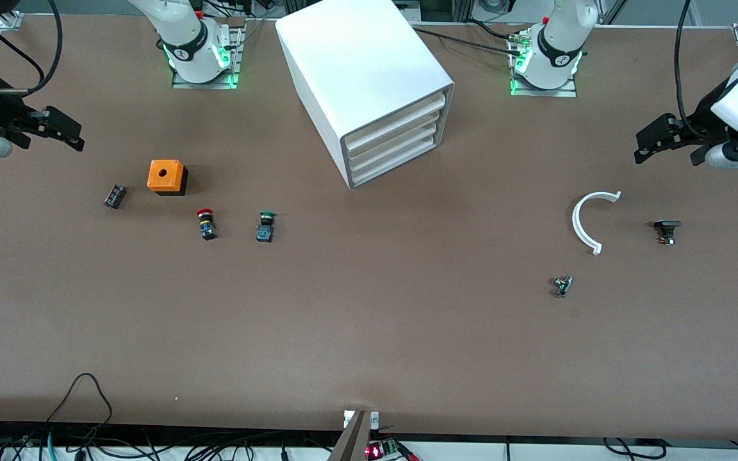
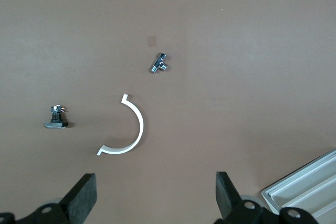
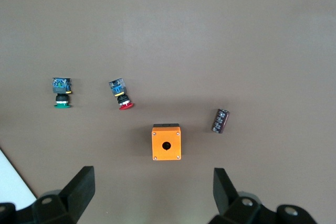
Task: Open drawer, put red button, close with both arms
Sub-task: 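Reach the right gripper to the red button while the left gripper reaches the drawer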
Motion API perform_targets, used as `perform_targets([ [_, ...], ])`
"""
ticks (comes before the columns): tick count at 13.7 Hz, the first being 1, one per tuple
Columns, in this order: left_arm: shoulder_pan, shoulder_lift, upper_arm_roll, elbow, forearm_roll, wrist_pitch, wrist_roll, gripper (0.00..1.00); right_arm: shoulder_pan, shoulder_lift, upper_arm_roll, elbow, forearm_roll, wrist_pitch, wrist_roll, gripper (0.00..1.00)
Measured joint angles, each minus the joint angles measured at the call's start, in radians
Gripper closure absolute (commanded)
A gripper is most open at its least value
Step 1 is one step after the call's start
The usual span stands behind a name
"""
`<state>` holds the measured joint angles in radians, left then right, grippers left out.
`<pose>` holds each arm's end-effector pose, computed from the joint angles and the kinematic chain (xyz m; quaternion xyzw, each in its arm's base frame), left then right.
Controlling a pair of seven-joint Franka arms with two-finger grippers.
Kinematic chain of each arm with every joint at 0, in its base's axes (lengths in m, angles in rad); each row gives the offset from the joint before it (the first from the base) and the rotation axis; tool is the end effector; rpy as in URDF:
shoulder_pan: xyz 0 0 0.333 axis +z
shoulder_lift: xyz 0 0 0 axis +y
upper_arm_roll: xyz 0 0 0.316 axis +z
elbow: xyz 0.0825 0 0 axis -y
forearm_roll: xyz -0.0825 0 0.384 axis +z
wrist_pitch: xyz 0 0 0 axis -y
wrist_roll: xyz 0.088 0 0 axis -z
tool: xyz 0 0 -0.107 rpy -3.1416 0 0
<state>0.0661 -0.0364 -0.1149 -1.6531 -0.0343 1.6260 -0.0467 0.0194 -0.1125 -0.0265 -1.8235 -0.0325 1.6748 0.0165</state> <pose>0.5465 -0.0313 0.6103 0.9999 -0.0002 0.0038 0.0152 0.5223 -0.0075 0.5742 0.9997 -0.0097 -0.0180 0.0147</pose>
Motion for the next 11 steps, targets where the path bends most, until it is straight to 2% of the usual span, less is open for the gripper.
perform_targets([
  [4, -0.001, 0.020, -0.003, 0.004, 0.000, -0.002, 0.002, 0.00, 0.000, 0.051, 0.001, -0.001, 0.000, 0.002, -0.002, 0.00],
  [7, -0.007, 0.131, -0.030, 0.003, -0.011, -0.004, 0.011, 0.00, 0.007, 0.118, 0.004, -0.001, 0.003, 0.057, -0.008, 0.00],
  [9, -0.012, 0.193, -0.046, -0.006, -0.112, -0.017, 0.014, 0.00, 0.038, 0.170, 0.009, -0.001, 0.004, 0.118, -0.012, 0.00],
  [11, -0.015, 0.233, -0.073, -0.075, -0.307, -0.023, 0.017, 0.00, 0.063, 0.226, 0.012, 0.000, 0.004, 0.168, -0.012, 0.00],
])
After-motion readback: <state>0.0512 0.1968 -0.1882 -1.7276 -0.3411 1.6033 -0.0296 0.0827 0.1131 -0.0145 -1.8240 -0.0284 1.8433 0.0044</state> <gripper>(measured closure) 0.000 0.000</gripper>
